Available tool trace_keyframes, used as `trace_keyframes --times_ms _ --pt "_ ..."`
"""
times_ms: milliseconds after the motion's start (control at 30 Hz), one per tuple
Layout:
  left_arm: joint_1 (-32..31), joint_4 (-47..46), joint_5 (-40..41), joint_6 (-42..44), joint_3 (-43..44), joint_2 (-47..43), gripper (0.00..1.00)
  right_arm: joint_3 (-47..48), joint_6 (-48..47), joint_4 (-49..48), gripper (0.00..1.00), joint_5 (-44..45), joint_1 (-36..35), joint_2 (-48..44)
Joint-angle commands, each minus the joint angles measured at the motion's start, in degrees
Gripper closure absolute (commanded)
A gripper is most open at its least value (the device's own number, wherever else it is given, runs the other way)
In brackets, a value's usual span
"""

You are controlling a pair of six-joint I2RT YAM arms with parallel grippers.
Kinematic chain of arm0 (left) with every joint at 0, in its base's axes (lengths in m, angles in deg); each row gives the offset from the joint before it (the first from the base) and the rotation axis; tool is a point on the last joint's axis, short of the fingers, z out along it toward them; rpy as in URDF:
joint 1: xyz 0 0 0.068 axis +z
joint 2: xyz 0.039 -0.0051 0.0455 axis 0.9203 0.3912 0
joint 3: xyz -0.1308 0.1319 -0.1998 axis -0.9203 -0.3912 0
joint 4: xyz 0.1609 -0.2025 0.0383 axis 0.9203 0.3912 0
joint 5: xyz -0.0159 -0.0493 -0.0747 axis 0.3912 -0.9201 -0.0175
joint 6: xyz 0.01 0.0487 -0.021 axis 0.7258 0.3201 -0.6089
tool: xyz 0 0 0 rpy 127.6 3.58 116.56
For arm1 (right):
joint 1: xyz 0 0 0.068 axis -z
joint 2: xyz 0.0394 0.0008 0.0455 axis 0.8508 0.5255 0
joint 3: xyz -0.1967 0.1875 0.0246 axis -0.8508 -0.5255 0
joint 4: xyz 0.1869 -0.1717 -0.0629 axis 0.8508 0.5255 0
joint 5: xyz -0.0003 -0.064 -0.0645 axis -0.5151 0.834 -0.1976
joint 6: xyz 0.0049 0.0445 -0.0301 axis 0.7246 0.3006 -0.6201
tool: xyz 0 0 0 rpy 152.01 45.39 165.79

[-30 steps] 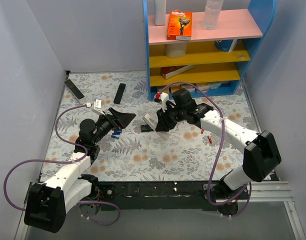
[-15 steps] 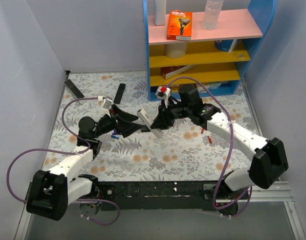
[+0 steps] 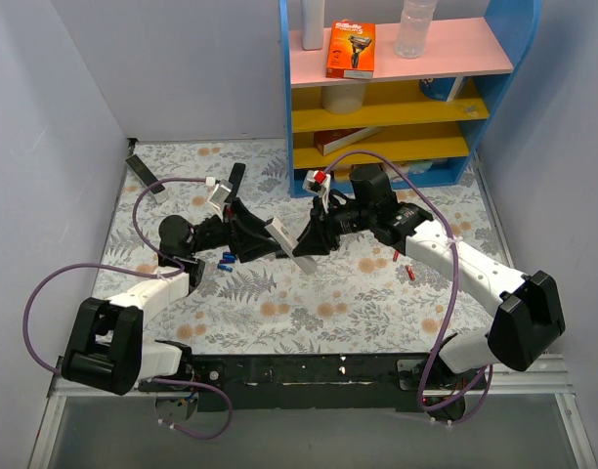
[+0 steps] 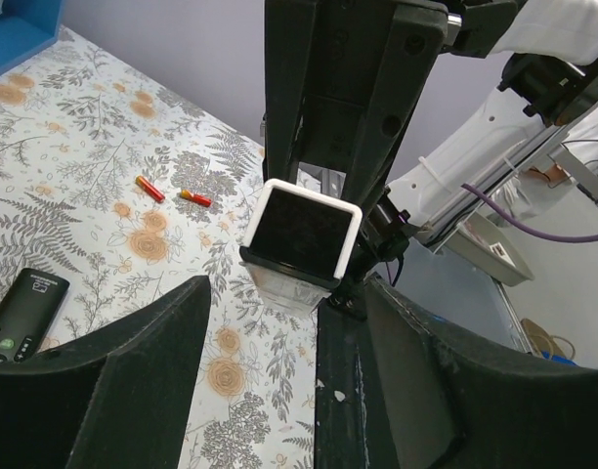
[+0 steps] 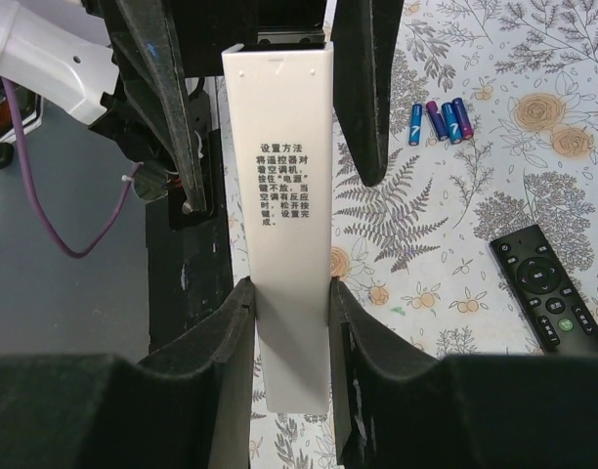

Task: Load the batteries into the remote control

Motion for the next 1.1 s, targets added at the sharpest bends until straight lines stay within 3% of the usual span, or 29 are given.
trace_keyframes --times_ms 0,233,433,567,600,633,700,733,833,933,1067 --pt "-0.3 -7.4 -2.6 -4.1 1.3 0.3 0.37 2.7 -1.0 -2.8 0.91 -2.4 -0.4 -1.3" --pt "-0.5 -7.8 -3.3 -4.4 2.1 1.1 0.45 2.6 -1.1 -2.9 0.91 -2.7 -0.9 -0.8" --pt "-0.7 -7.4 -3.6 -4.2 2.0 1.4 0.62 3.0 -1.0 -2.9 0.9 -2.9 -1.5 0.0" --pt "-0.7 -6.3 -3.3 -3.5 2.1 1.2 0.83 3.1 -1.2 -2.7 0.9 -3.1 -1.8 0.5" --pt "-0.7 -6.2 -3.3 -3.6 2.0 1.1 0.94 3.2 -1.3 -2.6 0.89 -3.1 -1.8 0.8" --pt "-0.7 -6.1 -3.3 -3.4 1.9 1.1 1.0 3.4 -1.3 -2.3 0.85 -3.2 -1.8 1.0" --pt "-0.7 -6.0 -3.3 -3.4 1.8 0.6 1.0 4.2 -1.6 -1.4 0.77 -3.3 -1.8 1.2" --pt "-0.8 -5.9 -3.3 -3.3 1.6 0.5 1.0 4.6 -1.7 -1.1 0.66 -3.4 -1.8 1.2" --pt "-0.7 -5.8 -3.3 -3.7 1.2 -0.1 1.0 6.0 -2.0 -0.3 0.5 -3.3 -1.8 1.4" --pt "-0.7 -5.2 -3.4 -3.7 1.0 -0.6 1.0 7.3 -2.0 -0.1 0.42 -2.6 -1.8 1.4" --pt "-0.7 -3.8 -3.5 -3.0 0.6 -1.3 1.0 8.9 -2.0 0.3 0.41 -2.6 -1.8 2.0"
